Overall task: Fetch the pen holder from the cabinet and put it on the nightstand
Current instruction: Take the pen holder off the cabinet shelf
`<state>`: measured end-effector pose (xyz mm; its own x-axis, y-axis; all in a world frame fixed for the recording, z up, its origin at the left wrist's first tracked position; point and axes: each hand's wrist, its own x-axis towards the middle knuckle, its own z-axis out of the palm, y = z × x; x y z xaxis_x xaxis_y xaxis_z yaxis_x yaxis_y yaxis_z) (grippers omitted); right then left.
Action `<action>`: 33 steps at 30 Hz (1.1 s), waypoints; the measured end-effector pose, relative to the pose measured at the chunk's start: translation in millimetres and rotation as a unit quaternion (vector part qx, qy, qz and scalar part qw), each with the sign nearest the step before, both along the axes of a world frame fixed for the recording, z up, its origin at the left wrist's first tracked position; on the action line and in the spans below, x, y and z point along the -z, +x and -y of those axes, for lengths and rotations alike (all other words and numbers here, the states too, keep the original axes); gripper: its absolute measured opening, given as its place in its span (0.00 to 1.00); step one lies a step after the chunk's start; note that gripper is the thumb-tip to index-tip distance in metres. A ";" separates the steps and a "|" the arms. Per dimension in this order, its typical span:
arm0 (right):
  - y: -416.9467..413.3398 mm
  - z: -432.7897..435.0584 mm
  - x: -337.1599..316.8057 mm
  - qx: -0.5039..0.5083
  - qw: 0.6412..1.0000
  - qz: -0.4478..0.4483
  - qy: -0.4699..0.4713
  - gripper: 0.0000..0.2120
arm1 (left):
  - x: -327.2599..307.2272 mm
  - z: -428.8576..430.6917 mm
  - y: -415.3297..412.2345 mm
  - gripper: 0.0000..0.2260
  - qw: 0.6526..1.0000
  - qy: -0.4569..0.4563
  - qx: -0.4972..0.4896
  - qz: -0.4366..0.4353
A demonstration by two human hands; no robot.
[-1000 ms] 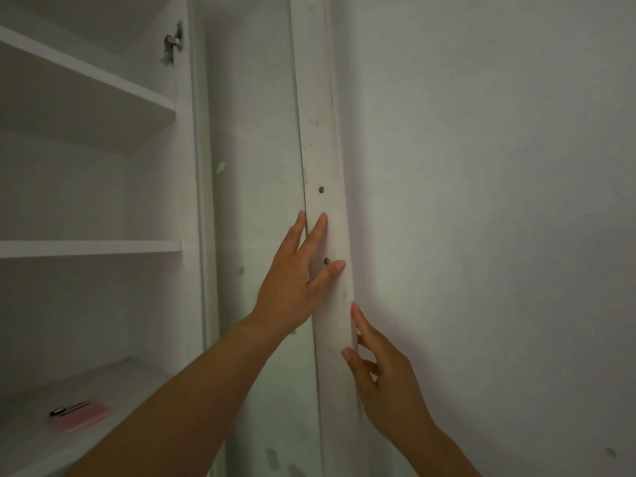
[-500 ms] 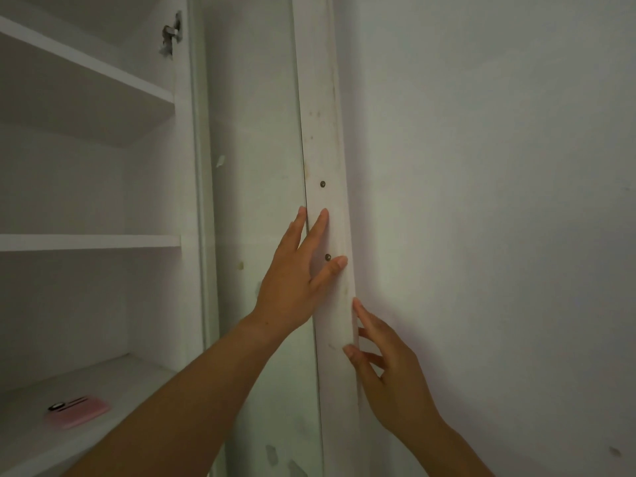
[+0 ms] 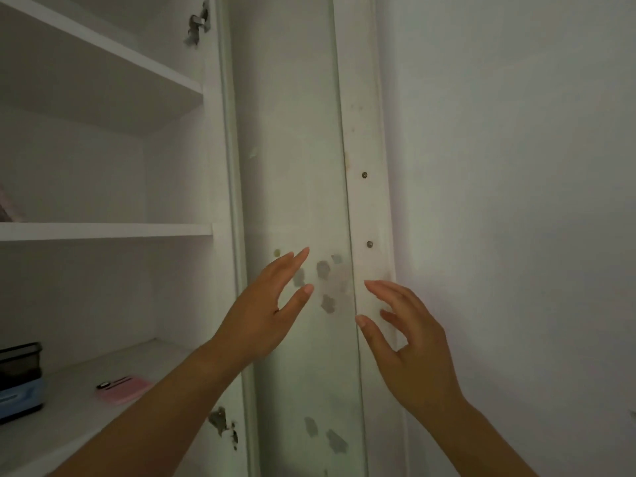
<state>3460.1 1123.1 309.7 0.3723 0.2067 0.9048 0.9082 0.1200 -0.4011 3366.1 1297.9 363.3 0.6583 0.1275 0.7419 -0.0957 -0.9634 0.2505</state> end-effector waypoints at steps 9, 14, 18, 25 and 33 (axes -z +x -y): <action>-61.6 -84.5 14.5 -0.128 0.988 -0.048 -0.070 0.19 | 40.2 -64.2 -94.1 0.20 0.998 0.005 -0.059 -0.030; -92.2 -142.6 32.3 -0.166 0.980 -0.039 -0.106 0.18 | 65.4 -108.6 -144.3 0.23 0.994 -0.010 -0.097 -0.049; -113.5 -187.7 47.5 -0.190 0.974 -0.033 -0.121 0.18 | 79.0 -138.7 -178.9 0.24 0.990 -0.007 -0.127 -0.057; -128.9 -251.2 69.7 -0.222 0.964 -0.032 -0.146 0.20 | 94.9 -178.7 -209.9 0.21 0.980 0.000 -0.185 -0.073; -99.0 -329.9 69.1 -0.259 0.954 -0.027 -0.147 0.18 | 103.5 -219.3 -187.7 0.18 0.974 -0.074 -0.207 -0.047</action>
